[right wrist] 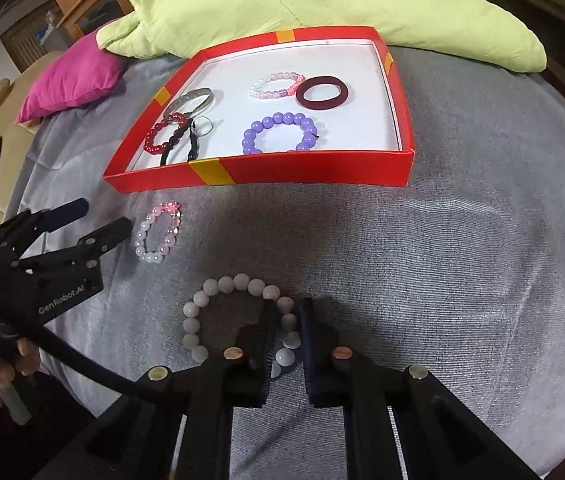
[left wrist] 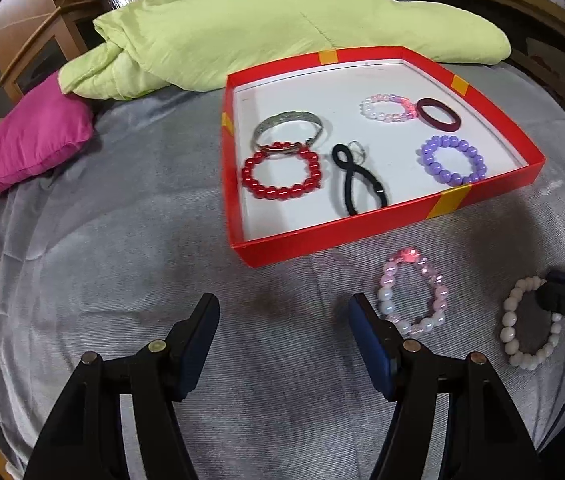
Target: Organize jewelry
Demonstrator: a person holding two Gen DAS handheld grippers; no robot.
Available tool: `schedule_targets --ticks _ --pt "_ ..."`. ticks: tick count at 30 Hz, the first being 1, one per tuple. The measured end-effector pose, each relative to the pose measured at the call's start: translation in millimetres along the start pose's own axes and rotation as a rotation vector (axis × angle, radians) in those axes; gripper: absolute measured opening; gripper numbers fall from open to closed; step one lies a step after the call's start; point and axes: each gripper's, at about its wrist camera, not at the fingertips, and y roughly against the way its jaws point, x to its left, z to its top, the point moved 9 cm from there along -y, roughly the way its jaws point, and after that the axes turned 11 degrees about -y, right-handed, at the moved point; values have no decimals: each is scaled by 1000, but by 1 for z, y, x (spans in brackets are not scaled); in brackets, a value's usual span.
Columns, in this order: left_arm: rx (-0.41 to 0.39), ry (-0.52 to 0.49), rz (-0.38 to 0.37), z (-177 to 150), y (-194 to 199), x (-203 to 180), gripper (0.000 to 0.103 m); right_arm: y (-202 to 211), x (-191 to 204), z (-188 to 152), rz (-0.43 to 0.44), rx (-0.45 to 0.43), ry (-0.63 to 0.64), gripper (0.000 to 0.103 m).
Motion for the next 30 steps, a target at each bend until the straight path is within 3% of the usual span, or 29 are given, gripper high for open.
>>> schedule_targets --ticks 13,17,23,30 --pt "5 69 -132 7 -16 -9 73 1 8 -5 -19 -12 126 16" --pt "3 64 -121 8 -16 -11 73 3 3 -3 -25 -27 100 12" --pt "-14 59 -121 10 -8 -11 73 7 -25 13 -61 -58 -38 12" --pt "-60 49 -212 19 1 -29 73 5 -22 13 -77 -53 -42 12"
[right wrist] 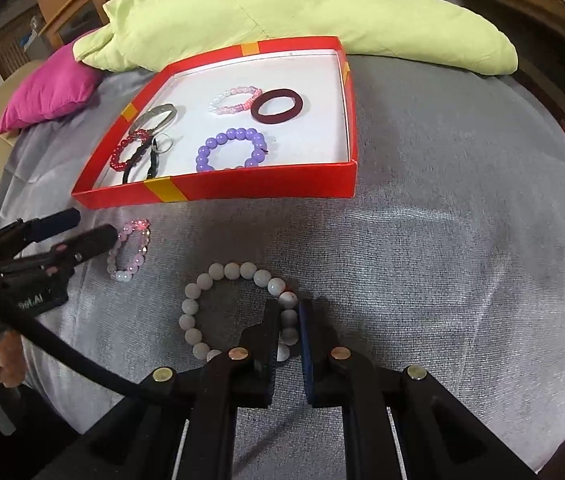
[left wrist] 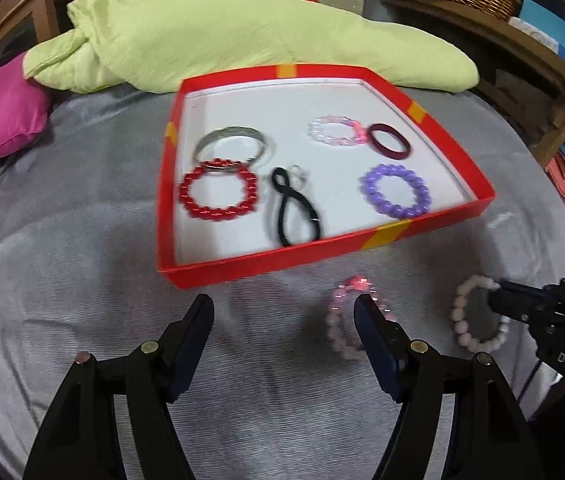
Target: Organize jewelry
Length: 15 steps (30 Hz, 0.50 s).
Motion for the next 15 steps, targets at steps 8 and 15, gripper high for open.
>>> schedule_targets --ticks 8,15 --pt "29 -8 1 -2 -17 -8 73 -1 -3 1 18 7 -24 12" --pt "-4 32 -21 -2 -12 -2 54 -2 -4 0 6 9 -27 12"
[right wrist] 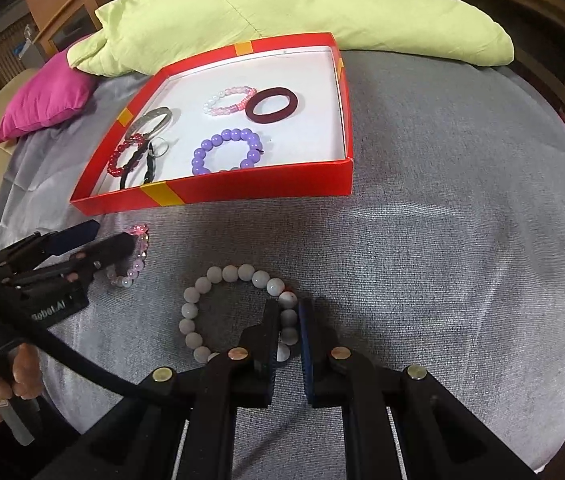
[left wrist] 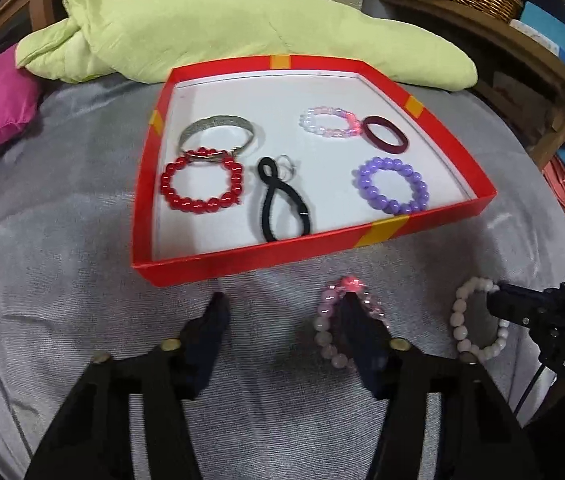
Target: Organize jewelry
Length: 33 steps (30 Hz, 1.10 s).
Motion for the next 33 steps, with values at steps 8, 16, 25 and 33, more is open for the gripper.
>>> schedule_targets --ticks 8,16,25,33 --pt "-5 87 -14 -7 6 26 13 -3 6 2 -31 -8 0 12" --pt "12 69 -36 -16 16 30 13 -8 20 3 -28 -6 12 14" --pt "-2 15 -18 -14 24 24 46 -7 19 2 -19 -4 9 14" --pt "50 -6 2 -17 7 18 55 -6 18 0 -7 4 15 15"
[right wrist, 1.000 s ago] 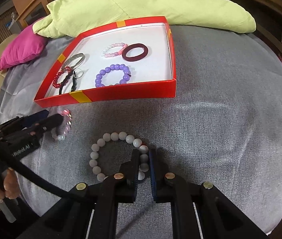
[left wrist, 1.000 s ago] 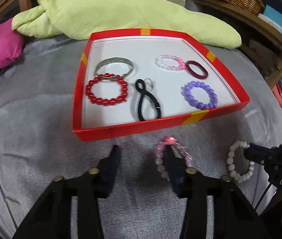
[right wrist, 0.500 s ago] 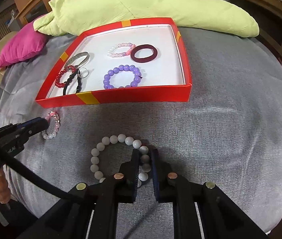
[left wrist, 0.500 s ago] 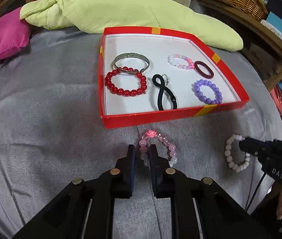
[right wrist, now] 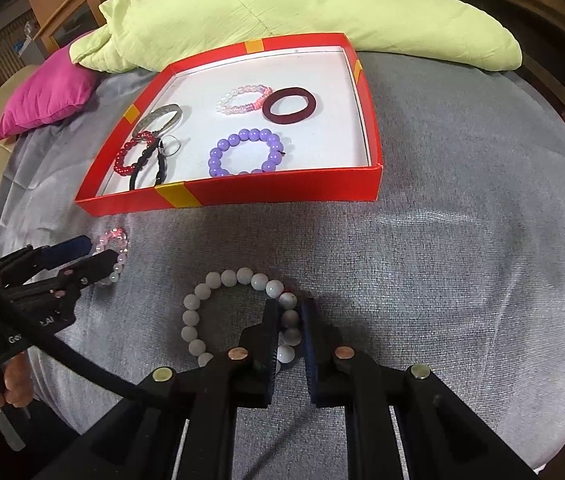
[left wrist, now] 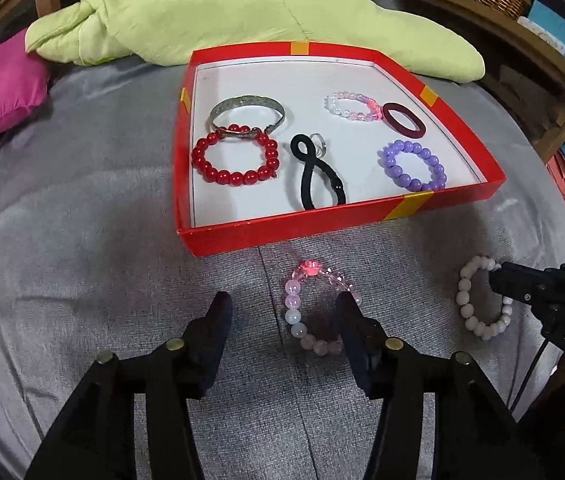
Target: Organize jewelry
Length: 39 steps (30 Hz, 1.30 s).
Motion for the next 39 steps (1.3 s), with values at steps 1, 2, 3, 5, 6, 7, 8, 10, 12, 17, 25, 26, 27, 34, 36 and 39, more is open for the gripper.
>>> schedule_targets --ticks 1,2,3,5,6,7,8,10,12,17,25,26,27,34,36,39 --pt "-3 -10 7 0 0 -1 55 0 1 0 -1 0 3 15" --pt "-8 -15 14 1 0 -2 55 0 1 -1 -2 0 5 15" --pt "-11 -17 12 1 0 -2 55 0 1 -1 -4 0 8 15" --pt "-22 -28 2 3 0 -6 47 1 1 -1 -6 -1 12 15" --pt "-25 -40 -1 3 1 -9 42 1 1 -2 -7 -1 12 15" --pt "-26 -50 2 3 1 -11 34 1 1 -1 -6 -1 12 15" --pt "-27 -63 9 3 1 -13 29 0 1 -1 -6 -1 12 15" --pt "-31 -73 26 4 2 -13 24 0 1 -1 -7 -1 14 14" --pt "-33 -66 25 4 3 -10 19 -1 2 0 -11 -2 15 14" --pt "-50 -56 -4 3 9 -7 9 -1 3 1 -12 -2 14 14" --pt "-60 -74 -42 -1 19 -8 9 -2 3 2 -10 0 14 14" --pt "-53 -75 -53 -2 18 -9 12 -2 3 2 -9 0 14 14" --pt "-48 -77 -54 -3 18 -10 15 -2 3 2 -10 0 14 14" --pt "-61 -115 -43 0 16 -22 56 -2 3 2 -6 1 16 14" --pt "-57 -123 -45 1 11 -25 56 -2 3 2 -2 2 15 14" --pt "-39 -138 -31 1 1 -28 56 -2 2 2 1 4 16 14"
